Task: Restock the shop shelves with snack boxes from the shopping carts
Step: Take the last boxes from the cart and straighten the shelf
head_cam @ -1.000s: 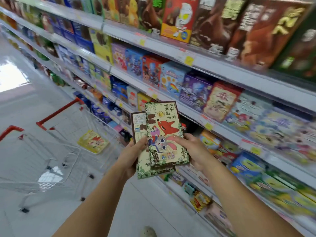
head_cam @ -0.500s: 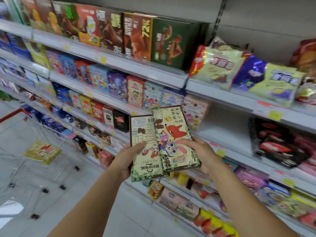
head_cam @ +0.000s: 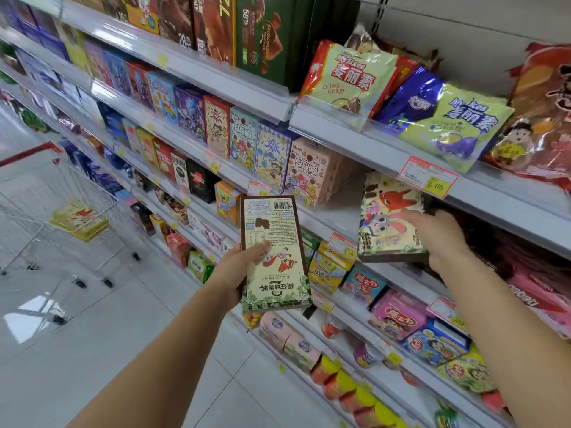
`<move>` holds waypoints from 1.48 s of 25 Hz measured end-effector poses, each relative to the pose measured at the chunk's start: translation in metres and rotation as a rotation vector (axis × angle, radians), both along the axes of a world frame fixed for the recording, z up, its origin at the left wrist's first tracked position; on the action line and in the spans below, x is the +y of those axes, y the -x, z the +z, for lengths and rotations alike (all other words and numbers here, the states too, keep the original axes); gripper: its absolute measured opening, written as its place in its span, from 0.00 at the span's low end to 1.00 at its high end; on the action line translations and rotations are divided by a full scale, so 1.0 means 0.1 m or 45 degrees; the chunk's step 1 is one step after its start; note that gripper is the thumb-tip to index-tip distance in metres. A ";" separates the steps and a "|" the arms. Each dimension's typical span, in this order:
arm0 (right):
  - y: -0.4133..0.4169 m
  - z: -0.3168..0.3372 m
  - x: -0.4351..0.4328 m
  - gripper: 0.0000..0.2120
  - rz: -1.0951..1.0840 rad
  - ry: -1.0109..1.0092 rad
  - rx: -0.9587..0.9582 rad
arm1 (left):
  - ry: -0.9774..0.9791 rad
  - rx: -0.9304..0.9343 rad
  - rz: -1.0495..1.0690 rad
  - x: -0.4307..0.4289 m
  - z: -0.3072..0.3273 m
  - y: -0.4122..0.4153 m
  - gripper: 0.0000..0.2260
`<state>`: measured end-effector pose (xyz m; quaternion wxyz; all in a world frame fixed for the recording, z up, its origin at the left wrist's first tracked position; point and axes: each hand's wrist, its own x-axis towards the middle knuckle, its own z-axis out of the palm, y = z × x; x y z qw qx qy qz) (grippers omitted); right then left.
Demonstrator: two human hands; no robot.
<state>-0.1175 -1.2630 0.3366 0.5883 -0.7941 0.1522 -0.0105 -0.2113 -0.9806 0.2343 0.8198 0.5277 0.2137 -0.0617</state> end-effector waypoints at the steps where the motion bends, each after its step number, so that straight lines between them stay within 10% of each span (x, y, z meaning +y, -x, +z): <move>1: -0.09 0.01 0.02 0.15 -0.015 0.020 -0.004 | -0.011 0.002 -0.006 0.00 0.00 -0.02 0.10; 8: -0.63 0.18 0.15 0.19 0.238 0.622 0.275 | -0.117 -0.011 0.003 0.11 -0.02 -0.13 0.28; 14: -0.79 0.07 0.19 0.23 0.286 0.884 0.244 | -0.118 -0.050 -0.039 0.09 0.00 -0.15 0.14; 37: -1.59 -0.36 -0.20 0.17 0.307 1.194 -0.038 | -0.076 -0.152 -0.200 0.08 -0.27 -0.30 0.11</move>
